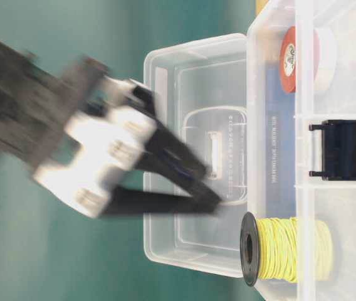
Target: Pick the screwdriver from the toolbox among several items.
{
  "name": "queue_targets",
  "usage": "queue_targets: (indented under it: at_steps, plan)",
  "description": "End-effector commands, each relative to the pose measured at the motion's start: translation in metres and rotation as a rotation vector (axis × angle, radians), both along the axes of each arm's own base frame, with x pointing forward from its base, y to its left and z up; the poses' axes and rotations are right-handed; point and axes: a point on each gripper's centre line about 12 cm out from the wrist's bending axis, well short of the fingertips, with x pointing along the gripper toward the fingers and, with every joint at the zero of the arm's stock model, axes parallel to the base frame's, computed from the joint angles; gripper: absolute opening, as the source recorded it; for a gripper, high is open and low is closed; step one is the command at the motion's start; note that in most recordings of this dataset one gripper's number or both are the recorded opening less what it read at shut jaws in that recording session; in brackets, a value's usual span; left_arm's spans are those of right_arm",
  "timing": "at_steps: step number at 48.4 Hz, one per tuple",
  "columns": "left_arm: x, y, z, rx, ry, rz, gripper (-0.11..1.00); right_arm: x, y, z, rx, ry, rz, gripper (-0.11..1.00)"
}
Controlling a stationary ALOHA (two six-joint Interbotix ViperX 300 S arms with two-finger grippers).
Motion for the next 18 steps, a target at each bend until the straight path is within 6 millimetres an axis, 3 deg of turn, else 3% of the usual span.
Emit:
queue_targets:
  at_steps: [1,18]
  plan:
    - [0.001,0.000,0.004,0.002,-0.012,0.002,0.00,-0.022,-0.002,0.032,-0.024,-0.081,0.022,0.77]
    - [0.001,0.000,0.003,0.002,-0.006,0.002,0.00,-0.110,-0.008,0.041,-0.053,-0.356,0.193,0.77]
